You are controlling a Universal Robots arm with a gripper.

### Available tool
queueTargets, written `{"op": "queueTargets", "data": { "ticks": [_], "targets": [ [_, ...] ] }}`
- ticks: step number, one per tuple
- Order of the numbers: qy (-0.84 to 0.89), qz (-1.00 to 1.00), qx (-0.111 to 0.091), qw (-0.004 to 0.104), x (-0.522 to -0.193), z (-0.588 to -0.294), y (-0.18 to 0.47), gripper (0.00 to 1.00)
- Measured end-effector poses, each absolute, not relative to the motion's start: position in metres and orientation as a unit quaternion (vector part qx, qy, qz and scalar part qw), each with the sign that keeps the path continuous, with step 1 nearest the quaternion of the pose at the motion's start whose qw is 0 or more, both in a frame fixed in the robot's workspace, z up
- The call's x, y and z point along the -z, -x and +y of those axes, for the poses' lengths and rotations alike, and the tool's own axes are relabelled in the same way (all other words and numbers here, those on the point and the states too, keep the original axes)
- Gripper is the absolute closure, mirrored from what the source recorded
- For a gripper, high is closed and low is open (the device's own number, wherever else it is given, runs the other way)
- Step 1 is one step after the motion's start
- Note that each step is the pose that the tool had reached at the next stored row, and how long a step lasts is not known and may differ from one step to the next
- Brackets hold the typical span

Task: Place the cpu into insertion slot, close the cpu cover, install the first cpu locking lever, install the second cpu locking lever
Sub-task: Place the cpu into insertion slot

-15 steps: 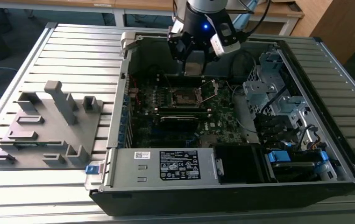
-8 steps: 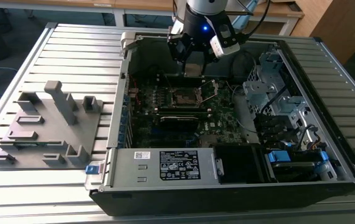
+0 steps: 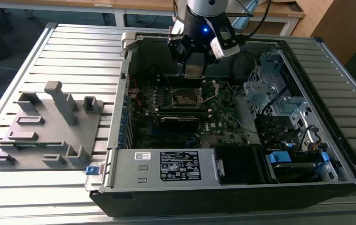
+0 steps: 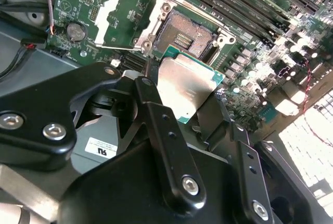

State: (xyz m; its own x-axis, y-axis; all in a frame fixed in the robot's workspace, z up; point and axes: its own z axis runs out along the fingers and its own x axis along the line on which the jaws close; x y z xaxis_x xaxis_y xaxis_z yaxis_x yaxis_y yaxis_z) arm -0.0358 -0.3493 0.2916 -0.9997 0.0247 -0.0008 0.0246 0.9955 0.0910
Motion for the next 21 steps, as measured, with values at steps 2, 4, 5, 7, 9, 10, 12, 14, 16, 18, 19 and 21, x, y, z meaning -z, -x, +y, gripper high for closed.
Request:
{"op": "queueTargets", "data": {
  "ticks": [2, 4, 5, 7, 9, 10, 12, 14, 16, 18, 19, 21],
  "targets": [
    [-0.012, 0.999, -0.045, 0.001, -0.2916, -0.3493, 0.0358, 0.46],
    [-0.012, 0.999, -0.046, 0.001, -0.2907, -0.3493, 0.0359, 0.46],
    [-0.012, 0.999, -0.046, 0.001, -0.29, -0.3493, 0.0361, 0.46],
    [-0.012, 0.999, -0.046, 0.001, -0.2877, -0.3493, 0.0367, 0.46],
    [-0.012, 0.999, -0.046, 0.001, -0.2868, -0.3493, 0.0367, 0.46],
    [-0.012, 0.999, -0.046, 0.001, -0.2868, -0.3493, 0.0368, 0.46],
    [-0.012, 0.999, -0.046, 0.001, -0.2867, -0.3493, 0.0368, 0.46],
    [-0.012, 0.999, -0.046, 0.001, -0.2866, -0.3493, 0.0368, 0.46],
    [-0.012, 0.999, -0.046, 0.001, -0.2861, -0.3492, 0.0368, 0.46],
    [-0.012, 0.999, -0.046, 0.001, -0.2854, -0.3493, 0.0369, 0.46],
    [-0.012, 0.999, -0.046, 0.001, -0.2853, -0.3493, 0.0369, 0.46],
    [-0.012, 0.999, -0.045, 0.001, -0.2853, -0.3493, 0.0369, 0.46]
  ]
}}
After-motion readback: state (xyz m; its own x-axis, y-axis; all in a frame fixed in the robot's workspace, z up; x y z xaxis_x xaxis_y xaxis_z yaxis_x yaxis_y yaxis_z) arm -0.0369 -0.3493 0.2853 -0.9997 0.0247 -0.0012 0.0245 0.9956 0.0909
